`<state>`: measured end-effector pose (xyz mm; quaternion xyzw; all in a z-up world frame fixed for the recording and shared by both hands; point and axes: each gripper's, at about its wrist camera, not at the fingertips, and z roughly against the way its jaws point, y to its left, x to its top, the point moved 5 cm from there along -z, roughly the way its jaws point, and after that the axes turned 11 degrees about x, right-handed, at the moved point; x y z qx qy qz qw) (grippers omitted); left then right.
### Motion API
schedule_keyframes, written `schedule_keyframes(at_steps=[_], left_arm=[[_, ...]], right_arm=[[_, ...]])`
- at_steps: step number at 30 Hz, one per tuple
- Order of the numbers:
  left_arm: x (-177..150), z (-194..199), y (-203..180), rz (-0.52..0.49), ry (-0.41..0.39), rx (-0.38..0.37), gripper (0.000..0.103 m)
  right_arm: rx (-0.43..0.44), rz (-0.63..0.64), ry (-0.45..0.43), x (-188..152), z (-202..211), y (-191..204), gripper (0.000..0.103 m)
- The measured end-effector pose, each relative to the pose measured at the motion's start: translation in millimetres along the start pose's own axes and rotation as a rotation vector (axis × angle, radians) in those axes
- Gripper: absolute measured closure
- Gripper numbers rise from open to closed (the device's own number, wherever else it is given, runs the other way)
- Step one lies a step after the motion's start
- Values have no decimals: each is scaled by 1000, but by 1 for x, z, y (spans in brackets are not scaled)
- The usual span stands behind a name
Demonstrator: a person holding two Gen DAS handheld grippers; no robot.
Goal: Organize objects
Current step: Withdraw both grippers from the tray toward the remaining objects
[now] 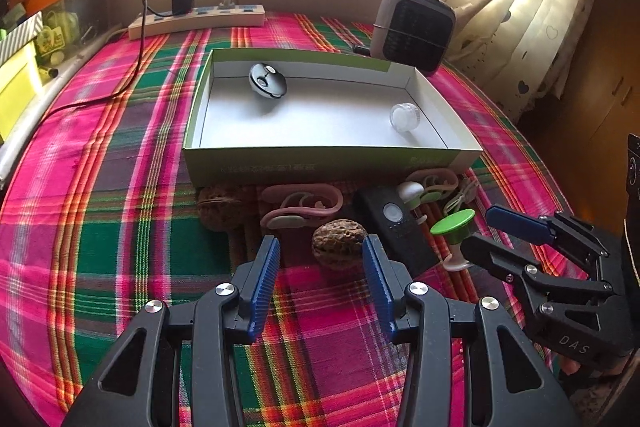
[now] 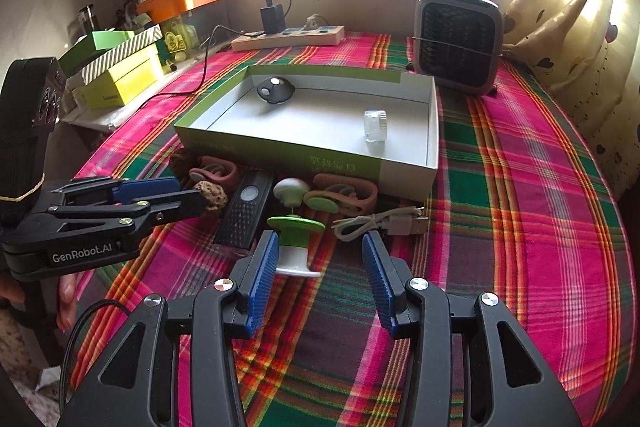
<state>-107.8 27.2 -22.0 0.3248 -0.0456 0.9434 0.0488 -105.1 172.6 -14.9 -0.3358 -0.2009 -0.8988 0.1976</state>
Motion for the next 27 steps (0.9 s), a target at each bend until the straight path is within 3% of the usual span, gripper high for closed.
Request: schedule_keyframes(at_steps=[27], left_arm=[[3, -16, -6, -17, 28, 9, 61]], right_arm=[[-5, 63, 105, 2, -33, 4, 58]])
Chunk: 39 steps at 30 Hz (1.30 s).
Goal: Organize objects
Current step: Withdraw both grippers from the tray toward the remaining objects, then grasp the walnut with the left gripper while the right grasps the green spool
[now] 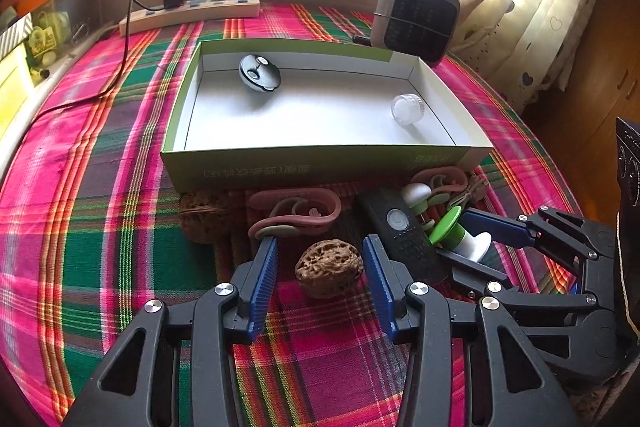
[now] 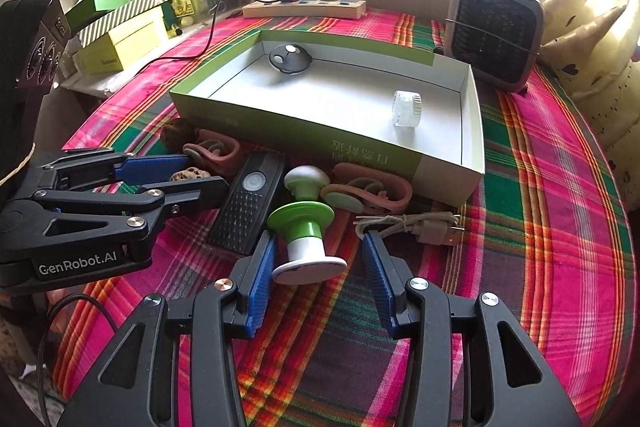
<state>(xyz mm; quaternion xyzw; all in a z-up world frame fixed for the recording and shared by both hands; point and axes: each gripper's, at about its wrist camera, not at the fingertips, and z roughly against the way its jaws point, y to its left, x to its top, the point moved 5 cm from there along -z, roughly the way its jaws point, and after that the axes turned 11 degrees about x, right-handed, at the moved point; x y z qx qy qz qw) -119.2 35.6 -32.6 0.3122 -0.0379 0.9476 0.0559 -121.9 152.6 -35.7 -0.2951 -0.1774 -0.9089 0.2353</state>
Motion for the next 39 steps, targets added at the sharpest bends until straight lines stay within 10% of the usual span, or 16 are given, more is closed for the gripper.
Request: schedule_keyframes(at_steps=[39], left_arm=[[-4, 6, 3, -1, -13, 22, 73]], right_arm=[[-5, -7, -15, -1, 3, -2, 69]])
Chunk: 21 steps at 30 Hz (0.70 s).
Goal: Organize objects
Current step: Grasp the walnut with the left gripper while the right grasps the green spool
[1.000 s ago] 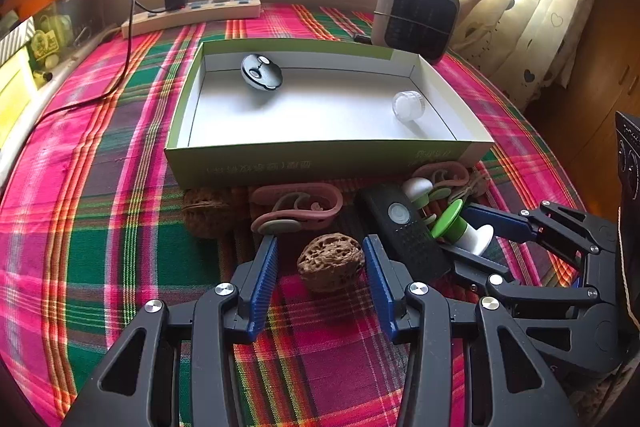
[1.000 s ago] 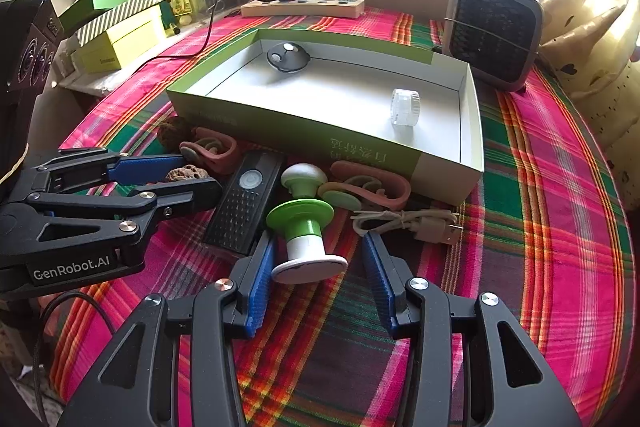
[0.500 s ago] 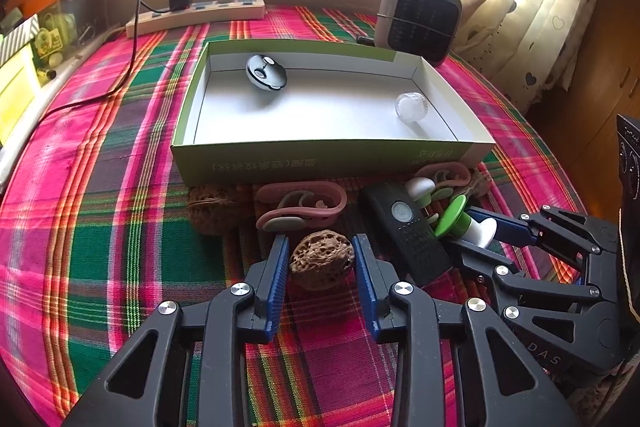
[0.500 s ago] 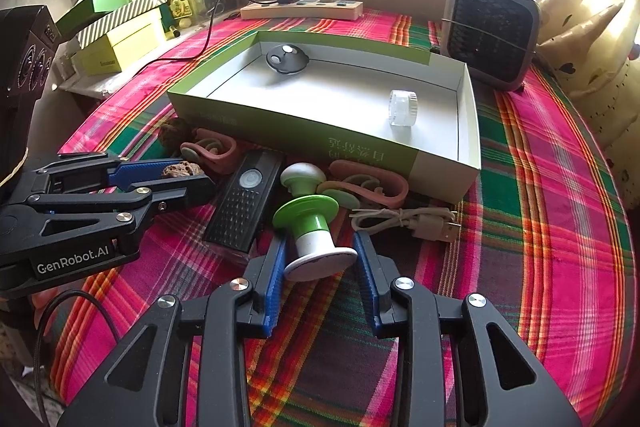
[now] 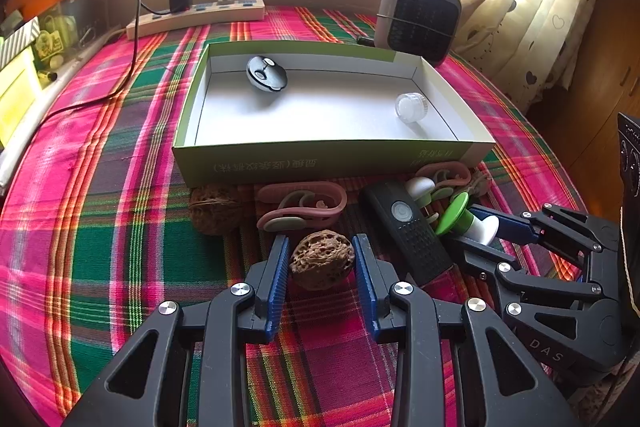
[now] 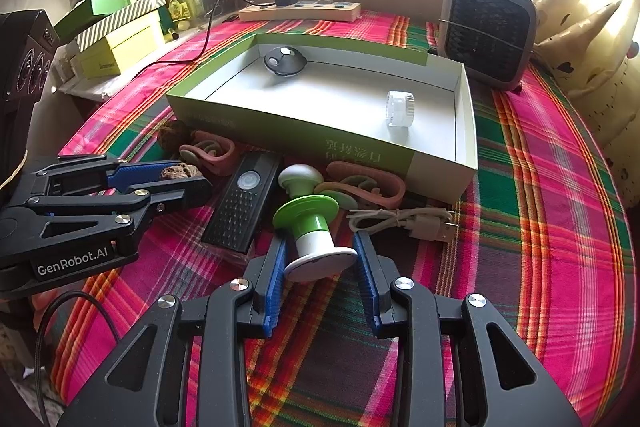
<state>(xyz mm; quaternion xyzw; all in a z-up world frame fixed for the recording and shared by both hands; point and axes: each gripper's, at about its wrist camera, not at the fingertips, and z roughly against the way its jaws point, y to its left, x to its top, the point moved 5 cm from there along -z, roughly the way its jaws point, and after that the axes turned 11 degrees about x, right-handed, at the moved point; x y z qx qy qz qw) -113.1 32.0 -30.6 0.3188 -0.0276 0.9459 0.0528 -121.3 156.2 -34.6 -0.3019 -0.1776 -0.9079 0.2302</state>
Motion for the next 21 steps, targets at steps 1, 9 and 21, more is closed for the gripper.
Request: schedule_keyframes(at_steps=[1, 9, 21], left_arm=[[0, 0, 0, 1, 0, -1, 73], [3, 4, 1, -2, -12, 2, 73], [4, 13, -1, -2, -32, 3, 73]], right_arm=[[0, 0, -1, 0, 0, 0, 69], [3, -2, -11, 2, 3, -1, 69], [7, -6, -35, 3, 11, 0, 69]])
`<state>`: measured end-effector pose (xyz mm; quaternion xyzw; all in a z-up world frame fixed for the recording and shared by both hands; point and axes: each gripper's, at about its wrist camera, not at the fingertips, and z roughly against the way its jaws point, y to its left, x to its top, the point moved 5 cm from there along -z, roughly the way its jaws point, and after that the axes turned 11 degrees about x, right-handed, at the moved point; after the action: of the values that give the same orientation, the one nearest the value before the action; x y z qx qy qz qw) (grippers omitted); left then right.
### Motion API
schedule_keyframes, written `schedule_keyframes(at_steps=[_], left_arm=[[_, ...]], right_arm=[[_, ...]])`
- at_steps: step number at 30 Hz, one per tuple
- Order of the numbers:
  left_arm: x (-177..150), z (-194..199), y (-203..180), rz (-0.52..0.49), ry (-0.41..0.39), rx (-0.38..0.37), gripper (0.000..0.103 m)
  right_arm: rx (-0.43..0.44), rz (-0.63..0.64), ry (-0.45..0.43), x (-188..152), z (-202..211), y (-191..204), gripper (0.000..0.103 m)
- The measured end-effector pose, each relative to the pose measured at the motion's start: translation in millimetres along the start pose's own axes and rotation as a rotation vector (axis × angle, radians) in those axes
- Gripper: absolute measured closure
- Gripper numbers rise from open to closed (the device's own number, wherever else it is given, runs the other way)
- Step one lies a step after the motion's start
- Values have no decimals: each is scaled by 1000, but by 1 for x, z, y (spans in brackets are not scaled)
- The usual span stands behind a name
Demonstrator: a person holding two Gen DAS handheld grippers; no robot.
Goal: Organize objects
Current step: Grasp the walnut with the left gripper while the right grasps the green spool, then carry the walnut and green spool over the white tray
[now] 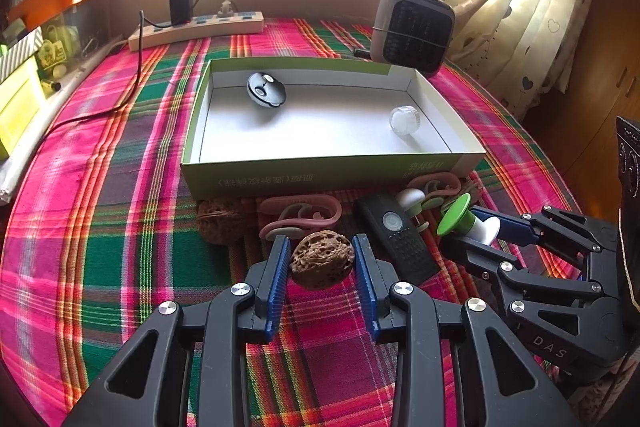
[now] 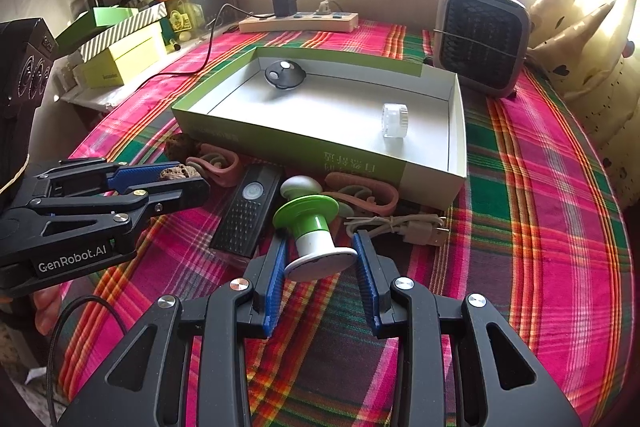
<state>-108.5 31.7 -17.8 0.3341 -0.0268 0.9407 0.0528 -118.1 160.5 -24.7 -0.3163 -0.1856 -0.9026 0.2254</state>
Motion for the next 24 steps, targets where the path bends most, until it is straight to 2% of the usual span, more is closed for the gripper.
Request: schedule_keyframes(at_steps=[24], left_arm=[[35, 11, 3, -5, -62, -3, 73]], right_arm=[[-9, -2, -71, 28, 18, -6, 69]])
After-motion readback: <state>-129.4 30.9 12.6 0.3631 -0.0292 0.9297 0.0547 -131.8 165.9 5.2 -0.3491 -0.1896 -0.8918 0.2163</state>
